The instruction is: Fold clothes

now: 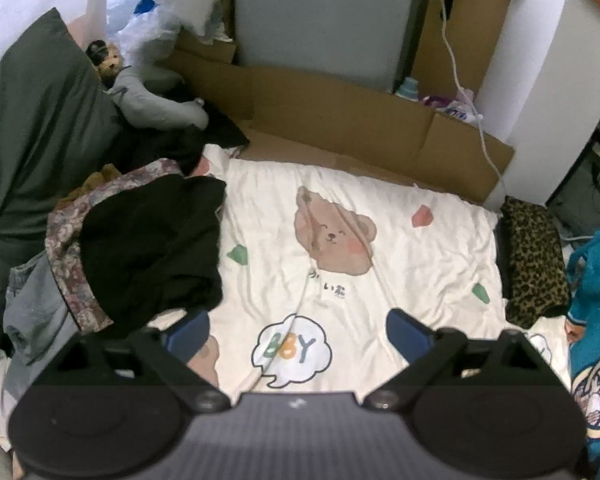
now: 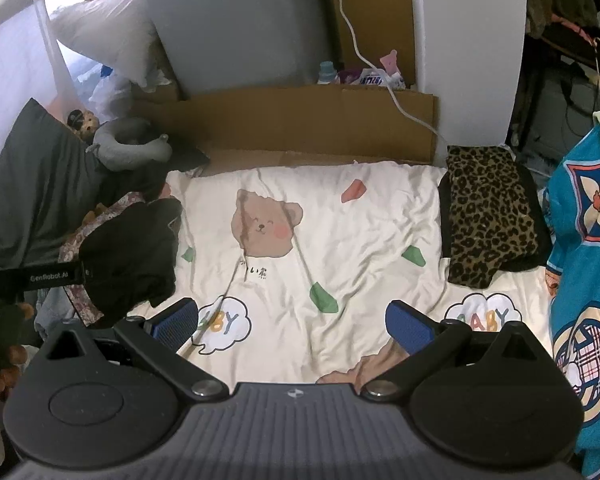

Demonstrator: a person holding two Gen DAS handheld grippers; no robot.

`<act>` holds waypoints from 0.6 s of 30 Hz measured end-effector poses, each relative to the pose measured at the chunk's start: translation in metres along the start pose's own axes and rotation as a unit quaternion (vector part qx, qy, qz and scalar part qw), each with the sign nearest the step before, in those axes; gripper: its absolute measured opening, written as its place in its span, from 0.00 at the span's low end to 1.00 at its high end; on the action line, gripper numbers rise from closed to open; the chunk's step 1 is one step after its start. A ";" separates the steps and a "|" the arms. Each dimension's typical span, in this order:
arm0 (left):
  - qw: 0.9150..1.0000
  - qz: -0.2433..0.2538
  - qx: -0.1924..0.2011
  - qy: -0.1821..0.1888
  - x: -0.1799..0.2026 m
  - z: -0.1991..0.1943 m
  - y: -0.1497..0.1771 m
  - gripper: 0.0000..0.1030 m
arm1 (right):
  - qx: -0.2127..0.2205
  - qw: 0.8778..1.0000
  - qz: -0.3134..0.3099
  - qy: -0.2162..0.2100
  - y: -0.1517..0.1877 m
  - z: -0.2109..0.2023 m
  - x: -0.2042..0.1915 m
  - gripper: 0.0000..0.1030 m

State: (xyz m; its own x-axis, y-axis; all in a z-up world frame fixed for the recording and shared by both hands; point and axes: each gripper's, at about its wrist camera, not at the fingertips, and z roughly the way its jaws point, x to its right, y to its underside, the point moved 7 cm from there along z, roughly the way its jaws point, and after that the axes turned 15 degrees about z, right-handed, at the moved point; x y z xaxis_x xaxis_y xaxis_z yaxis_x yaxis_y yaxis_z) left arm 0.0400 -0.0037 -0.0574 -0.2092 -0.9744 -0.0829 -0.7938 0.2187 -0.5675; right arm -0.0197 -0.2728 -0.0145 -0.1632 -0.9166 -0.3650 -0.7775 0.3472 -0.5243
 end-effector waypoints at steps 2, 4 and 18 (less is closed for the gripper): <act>1.000 0.000 -0.003 0.003 0.000 0.000 0.001 0.94 | 0.000 1.000 -0.001 -0.002 0.002 -0.001 0.001 1.00; 1.000 -0.001 -0.007 0.007 -0.001 0.001 0.002 0.94 | -0.001 1.000 -0.003 -0.004 0.004 -0.002 0.001 1.00; 0.999 -0.015 -0.024 0.019 0.008 0.007 -0.001 0.93 | -0.005 1.000 0.003 0.003 0.003 0.002 -0.004 1.00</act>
